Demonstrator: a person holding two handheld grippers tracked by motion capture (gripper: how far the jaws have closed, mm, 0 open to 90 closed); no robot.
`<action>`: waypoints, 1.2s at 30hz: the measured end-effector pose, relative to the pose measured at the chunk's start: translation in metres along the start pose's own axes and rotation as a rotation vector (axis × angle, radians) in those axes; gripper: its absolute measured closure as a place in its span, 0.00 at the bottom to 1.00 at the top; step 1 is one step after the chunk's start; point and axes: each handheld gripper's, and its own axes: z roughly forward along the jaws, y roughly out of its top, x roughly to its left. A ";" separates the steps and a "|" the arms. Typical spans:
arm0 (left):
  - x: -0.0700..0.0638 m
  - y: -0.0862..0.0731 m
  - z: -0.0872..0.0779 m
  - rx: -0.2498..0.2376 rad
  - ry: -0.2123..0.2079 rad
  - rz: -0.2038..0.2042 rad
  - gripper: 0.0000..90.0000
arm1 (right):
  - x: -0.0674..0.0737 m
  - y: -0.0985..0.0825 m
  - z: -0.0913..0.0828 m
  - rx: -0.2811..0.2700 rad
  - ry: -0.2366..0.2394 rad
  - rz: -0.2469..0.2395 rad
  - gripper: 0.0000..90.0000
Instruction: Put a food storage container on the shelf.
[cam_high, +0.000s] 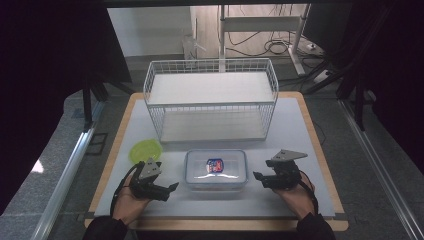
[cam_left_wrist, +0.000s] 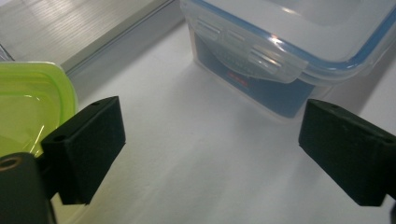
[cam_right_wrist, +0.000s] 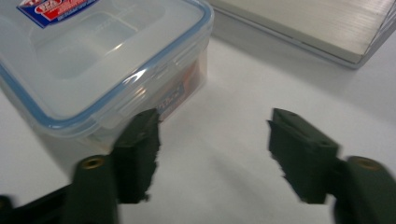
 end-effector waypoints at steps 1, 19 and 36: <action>0.001 0.000 0.000 -0.015 -0.003 -0.005 0.05 | 0.000 0.000 0.000 -0.004 0.000 0.000 0.28; 0.004 0.022 0.006 -0.047 -0.165 -0.106 0.03 | 0.003 0.014 -0.004 -0.085 0.064 0.037 0.08; 0.008 0.046 0.050 0.027 -0.306 -0.164 0.00 | 0.018 0.039 0.021 0.012 0.180 0.078 0.04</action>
